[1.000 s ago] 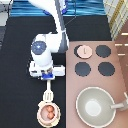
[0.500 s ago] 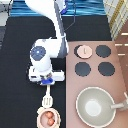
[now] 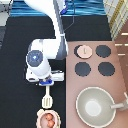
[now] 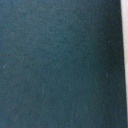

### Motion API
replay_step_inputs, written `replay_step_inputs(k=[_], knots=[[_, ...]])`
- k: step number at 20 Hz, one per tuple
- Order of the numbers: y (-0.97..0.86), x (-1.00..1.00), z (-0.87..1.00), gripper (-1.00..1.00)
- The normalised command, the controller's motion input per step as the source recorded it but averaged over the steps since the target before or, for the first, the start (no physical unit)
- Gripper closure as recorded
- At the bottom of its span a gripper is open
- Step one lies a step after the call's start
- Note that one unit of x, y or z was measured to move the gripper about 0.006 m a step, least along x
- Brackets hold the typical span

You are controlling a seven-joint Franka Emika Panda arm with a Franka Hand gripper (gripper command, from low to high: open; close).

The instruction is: Take the lid off the pot, put the pot on the plate, and use the tool to push the pot to the front of the table.

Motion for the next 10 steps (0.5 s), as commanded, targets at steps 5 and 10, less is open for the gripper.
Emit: replay_step_inputs(k=[5, 10], knots=[[0.01, -0.74, 0.49, 1.0], [0.01, -0.75, 0.48, 1.0]])
